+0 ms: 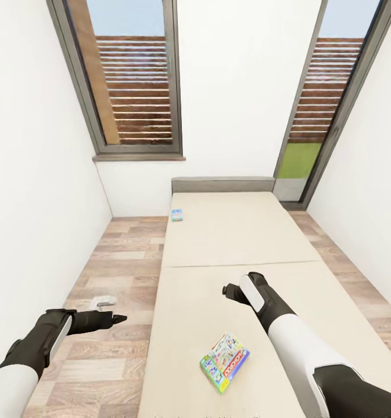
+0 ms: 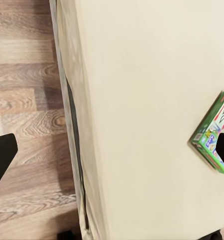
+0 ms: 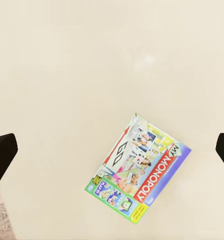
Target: Put all the toys in the child's room - the three board games (two on the bed and one on the table), the two jigsaw puzzles on the table, and the tennis ball on the table - inside the toy box on the table in the child's room.
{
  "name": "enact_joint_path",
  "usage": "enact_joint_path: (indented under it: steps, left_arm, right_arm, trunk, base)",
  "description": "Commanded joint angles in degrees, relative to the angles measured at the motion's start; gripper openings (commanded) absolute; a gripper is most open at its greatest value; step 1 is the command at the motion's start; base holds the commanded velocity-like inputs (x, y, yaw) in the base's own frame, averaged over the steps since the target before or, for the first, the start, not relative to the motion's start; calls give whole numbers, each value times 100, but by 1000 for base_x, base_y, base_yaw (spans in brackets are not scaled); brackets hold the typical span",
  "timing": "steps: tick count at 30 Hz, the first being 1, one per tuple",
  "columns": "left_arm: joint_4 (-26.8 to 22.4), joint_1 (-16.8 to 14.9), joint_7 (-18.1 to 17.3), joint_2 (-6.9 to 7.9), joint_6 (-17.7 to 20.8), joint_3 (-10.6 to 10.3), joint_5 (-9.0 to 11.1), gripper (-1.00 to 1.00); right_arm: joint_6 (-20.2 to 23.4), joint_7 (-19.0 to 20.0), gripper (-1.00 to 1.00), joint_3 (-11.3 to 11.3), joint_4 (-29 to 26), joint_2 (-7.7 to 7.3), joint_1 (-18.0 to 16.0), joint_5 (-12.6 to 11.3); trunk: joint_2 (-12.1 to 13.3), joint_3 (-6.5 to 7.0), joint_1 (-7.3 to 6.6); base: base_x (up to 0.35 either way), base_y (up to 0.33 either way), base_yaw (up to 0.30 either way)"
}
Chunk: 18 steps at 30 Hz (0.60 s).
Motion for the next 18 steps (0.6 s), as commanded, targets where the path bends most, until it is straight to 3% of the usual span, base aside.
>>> enact_joint_path:
  steps: [1,18]
  left_arm:
    - [-6,-4,-39,-3,38,21,-30,100]
    - [-6,-4,-39,-10,36,21,-31,100]
  right_arm:
    - [16,-55,100,28,-7,-3,-17,-61]
    - [235,-72,100,25,-7,16,-126,-63]
  trunk:
    - [-10,-19,2]
    - [-10,-179,2]
  base:
    - [0,0,0]
    - [0,0,0]
